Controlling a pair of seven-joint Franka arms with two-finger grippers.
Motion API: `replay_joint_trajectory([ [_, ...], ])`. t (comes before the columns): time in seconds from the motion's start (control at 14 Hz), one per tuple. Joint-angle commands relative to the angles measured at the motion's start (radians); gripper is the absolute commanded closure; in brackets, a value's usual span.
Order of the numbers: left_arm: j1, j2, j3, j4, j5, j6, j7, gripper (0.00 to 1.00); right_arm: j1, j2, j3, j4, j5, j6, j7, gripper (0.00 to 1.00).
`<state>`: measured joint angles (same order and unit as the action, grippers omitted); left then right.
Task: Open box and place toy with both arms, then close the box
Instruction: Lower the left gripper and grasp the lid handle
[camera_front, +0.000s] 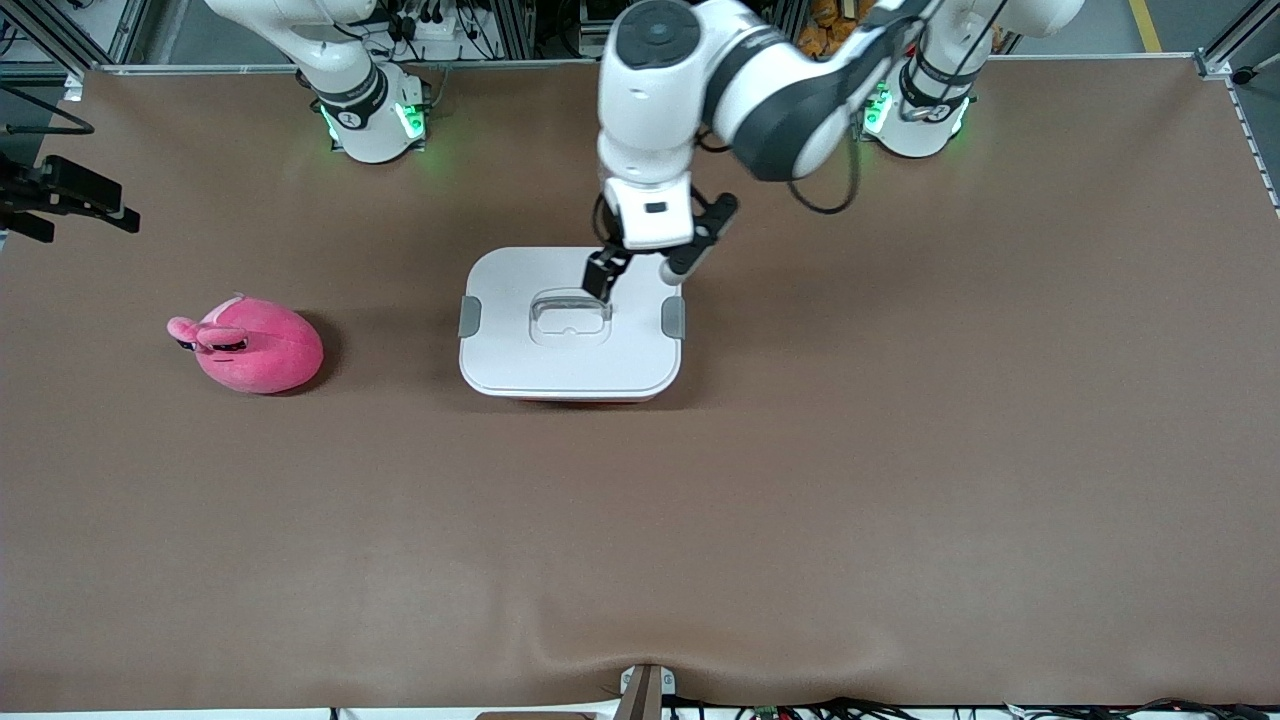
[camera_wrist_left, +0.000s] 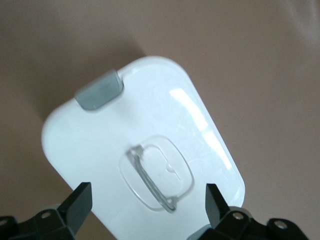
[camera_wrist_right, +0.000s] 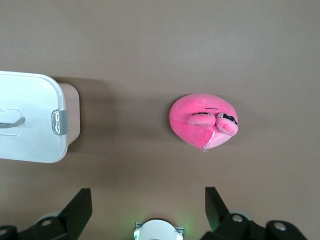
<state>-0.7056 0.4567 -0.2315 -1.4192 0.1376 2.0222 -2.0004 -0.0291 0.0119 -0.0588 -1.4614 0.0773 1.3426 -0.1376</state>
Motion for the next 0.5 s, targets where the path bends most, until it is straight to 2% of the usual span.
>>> replay_joint_trajectory([
  [0.0, -0.055, 0.081, 0.015, 0.074, 0.062, 0.026, -0.185, 0.00, 0.003, 0.010, -0.006, -0.002, 0.021, 0.003, 0.009, 0.00],
  [0.29, -0.087, 0.160, 0.018, 0.101, 0.076, 0.026, -0.371, 0.00, 0.001, 0.023, -0.006, 0.003, 0.021, 0.004, 0.012, 0.00],
  [0.43, -0.142, 0.183, 0.046, 0.101, 0.135, 0.027, -0.437, 0.00, 0.000, 0.051, -0.006, 0.007, 0.021, -0.002, 0.012, 0.00],
])
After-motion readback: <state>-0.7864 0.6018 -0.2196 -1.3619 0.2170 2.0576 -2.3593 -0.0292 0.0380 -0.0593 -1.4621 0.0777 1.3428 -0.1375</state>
